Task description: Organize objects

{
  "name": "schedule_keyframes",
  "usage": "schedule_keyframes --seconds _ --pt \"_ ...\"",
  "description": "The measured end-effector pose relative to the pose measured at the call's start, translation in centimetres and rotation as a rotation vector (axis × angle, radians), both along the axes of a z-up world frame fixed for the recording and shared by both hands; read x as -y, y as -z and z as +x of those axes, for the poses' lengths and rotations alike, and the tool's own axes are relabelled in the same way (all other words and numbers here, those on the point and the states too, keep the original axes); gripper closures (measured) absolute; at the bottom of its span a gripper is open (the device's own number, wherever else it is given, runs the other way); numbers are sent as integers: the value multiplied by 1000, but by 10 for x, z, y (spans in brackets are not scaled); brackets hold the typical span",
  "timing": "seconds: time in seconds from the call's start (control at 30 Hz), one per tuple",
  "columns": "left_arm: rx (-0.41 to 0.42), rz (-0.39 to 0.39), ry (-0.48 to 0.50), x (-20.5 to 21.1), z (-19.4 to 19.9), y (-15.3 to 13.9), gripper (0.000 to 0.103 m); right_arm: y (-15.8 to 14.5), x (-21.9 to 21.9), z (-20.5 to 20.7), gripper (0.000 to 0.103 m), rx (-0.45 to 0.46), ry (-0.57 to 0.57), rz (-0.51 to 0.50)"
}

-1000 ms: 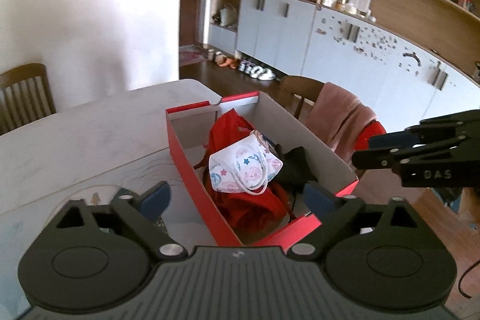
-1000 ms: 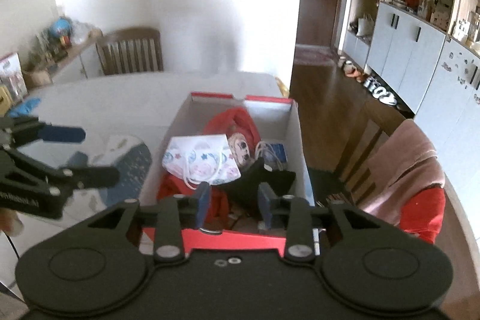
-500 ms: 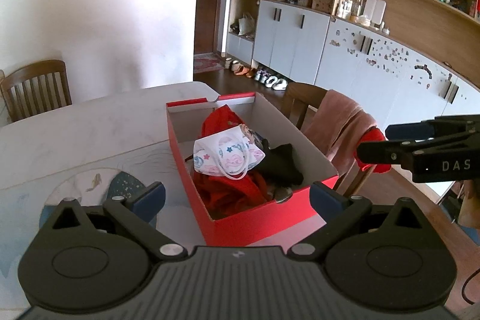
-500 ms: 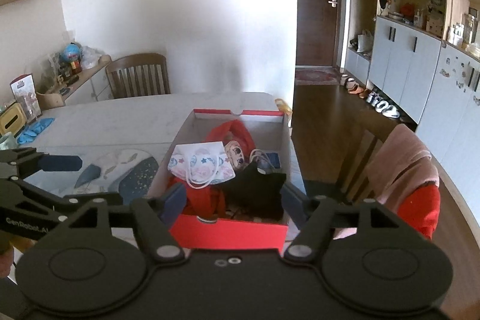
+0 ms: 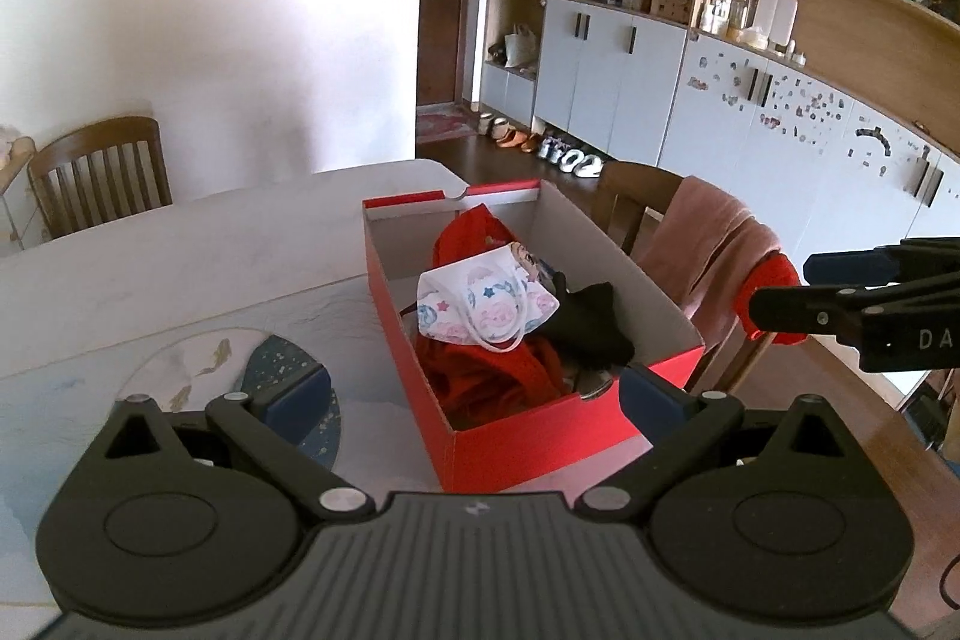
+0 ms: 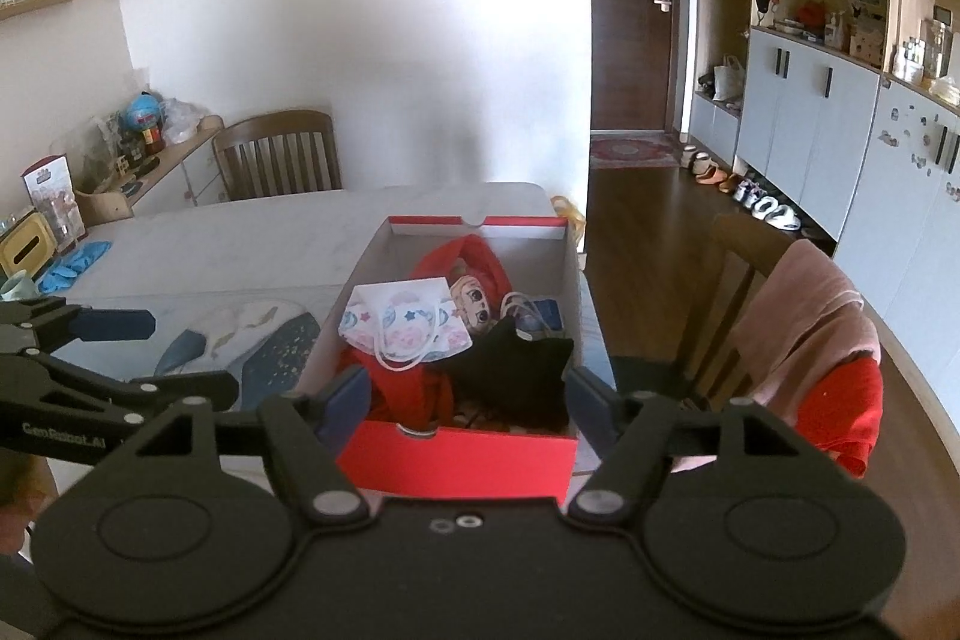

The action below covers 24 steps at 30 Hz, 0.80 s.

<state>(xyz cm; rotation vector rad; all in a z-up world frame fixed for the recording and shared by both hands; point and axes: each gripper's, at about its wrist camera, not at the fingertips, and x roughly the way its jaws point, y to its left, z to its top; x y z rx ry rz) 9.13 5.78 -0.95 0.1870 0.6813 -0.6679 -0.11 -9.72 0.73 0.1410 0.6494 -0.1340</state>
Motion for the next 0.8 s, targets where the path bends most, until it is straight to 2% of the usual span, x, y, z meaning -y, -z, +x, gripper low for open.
schedule_keyframes --seconds 0.8 --pt "11 42 -8 9 0 6 0 5 3 0 31 -31 1 6"
